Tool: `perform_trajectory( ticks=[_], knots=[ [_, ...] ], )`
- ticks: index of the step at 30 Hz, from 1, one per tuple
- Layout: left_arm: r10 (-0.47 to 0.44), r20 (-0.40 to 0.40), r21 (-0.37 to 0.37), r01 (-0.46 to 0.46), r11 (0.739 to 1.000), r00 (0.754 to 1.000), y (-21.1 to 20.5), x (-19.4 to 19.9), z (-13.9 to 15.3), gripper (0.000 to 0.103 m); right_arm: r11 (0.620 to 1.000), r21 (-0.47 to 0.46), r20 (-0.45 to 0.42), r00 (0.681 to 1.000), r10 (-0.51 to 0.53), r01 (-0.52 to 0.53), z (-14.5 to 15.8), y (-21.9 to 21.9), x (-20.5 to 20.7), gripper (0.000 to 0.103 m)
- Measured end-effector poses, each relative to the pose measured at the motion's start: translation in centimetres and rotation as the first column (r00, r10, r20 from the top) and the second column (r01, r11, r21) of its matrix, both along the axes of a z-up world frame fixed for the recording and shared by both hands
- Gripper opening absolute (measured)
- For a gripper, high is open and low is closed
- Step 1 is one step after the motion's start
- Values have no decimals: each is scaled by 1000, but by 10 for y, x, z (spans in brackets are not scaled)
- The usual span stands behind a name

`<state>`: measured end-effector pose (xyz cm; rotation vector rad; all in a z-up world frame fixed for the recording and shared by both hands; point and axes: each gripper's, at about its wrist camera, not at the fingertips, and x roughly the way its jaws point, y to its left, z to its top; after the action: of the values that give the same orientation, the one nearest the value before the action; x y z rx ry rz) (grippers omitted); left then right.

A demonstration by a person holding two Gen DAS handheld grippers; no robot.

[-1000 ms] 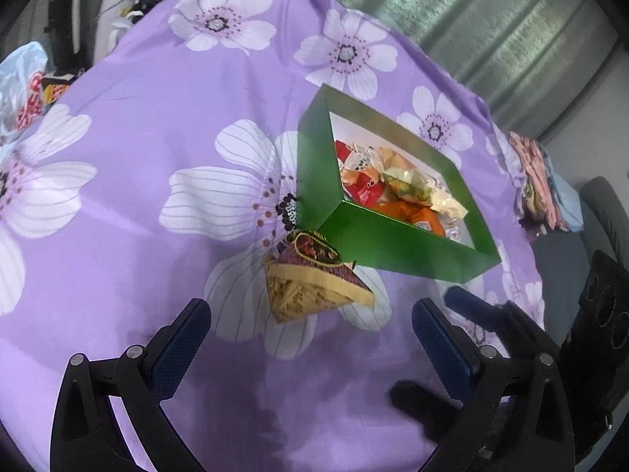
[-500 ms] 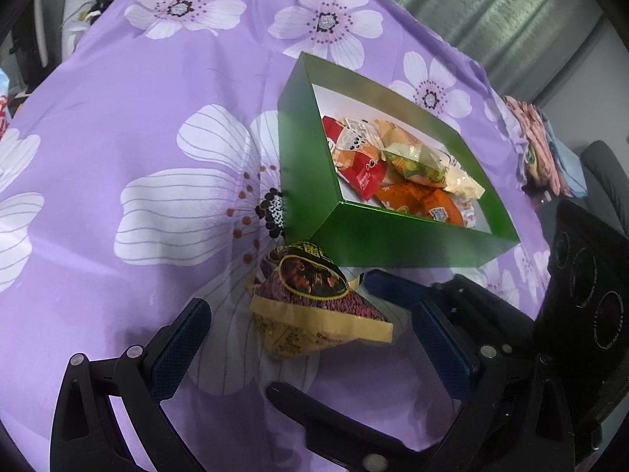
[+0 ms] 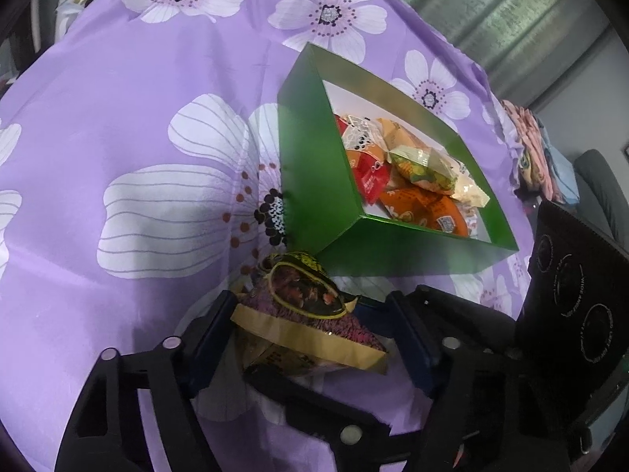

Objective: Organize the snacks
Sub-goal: 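Grasp the dark-and-gold triangular snack with the right gripper and lift it, then carry the triangular snack over the green box and lower it inside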

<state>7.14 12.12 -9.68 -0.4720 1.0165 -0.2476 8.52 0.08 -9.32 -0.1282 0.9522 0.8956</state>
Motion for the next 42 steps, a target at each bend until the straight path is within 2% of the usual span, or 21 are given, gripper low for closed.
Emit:
perform_trajectory(
  ticks=[4,13,27,42],
  knots=[
    [13,2,-20,-13,1000,1000,4,-1,-2,70,1000,1,-1,1000,7,-7,-2,-1,1,52],
    [13,35,-9,-13,1000,999,-1,-14,9,68,1000,20,14,1000,1,-1,4,-4,-6,50],
    [-7,147,38,1,999,989,-26,-49,62,68,998,63,113,994,-12,5,46,-28,-43,50],
    [-73,245,99,50,994,967,-69,-47,113,68,990,128,210,974,-87,61,89,-68,-51,50]
  ],
)
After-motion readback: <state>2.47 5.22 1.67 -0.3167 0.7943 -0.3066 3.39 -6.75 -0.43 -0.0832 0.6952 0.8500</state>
